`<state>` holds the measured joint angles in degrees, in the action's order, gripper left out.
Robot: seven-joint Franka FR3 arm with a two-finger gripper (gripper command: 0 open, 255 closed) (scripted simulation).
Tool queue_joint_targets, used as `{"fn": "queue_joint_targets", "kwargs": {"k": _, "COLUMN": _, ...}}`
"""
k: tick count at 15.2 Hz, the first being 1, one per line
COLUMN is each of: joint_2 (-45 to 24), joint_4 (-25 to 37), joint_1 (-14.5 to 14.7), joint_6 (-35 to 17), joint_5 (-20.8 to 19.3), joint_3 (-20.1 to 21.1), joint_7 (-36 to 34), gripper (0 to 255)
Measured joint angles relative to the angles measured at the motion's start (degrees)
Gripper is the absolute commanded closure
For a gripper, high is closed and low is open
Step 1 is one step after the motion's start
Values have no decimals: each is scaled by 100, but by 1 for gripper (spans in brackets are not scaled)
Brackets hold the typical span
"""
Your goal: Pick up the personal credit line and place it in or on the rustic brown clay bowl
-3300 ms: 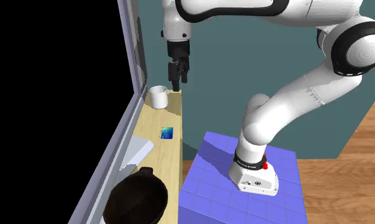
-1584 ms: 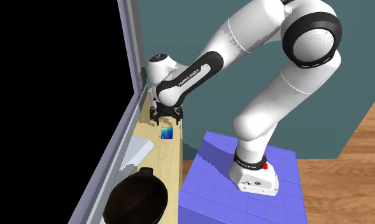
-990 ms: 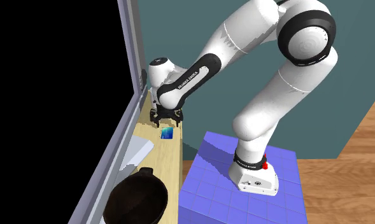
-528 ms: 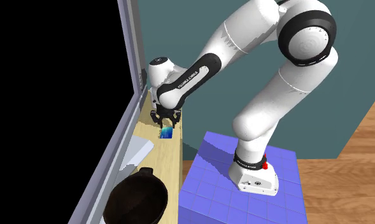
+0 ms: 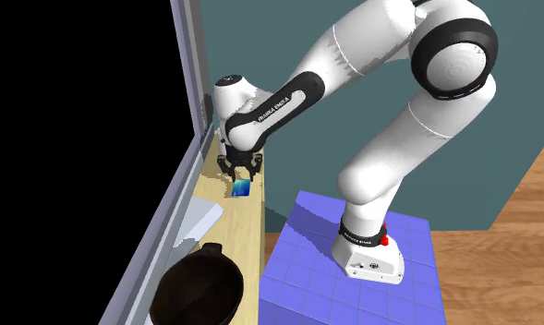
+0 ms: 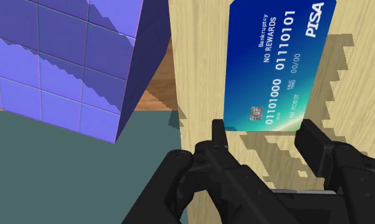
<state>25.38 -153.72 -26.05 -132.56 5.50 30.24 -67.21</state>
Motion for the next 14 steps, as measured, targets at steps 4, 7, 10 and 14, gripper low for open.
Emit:
{"fn": "queue_joint_targets", "kwargs": {"k": 4, "joint_2": 210, "joint_4": 141, "joint_1": 49, "joint_6": 345, "joint_5": 48, "joint_3": -99, "joint_7": 88, "gripper": 255}}
{"fn": "queue_joint_targets", "kwargs": {"k": 7, "joint_2": 389, "joint_4": 267, "joint_1": 82, "joint_6": 642, "joint_5": 75, "joint_3": -191, "joint_7": 168, "gripper": 255}}
{"fn": "queue_joint_targets", "kwargs": {"k": 10, "joint_2": 498, "joint_4": 417, "joint_1": 95, "joint_6": 898, "joint_5": 79, "joint_3": -254, "joint_7": 214, "gripper": 255}}
{"fn": "queue_joint_targets", "kwargs": {"k": 14, "joint_2": 631, "joint_4": 629, "joint_1": 110, "joint_6": 1238, "joint_5": 80, "joint_3": -329, "joint_7": 264, "gripper": 255}}
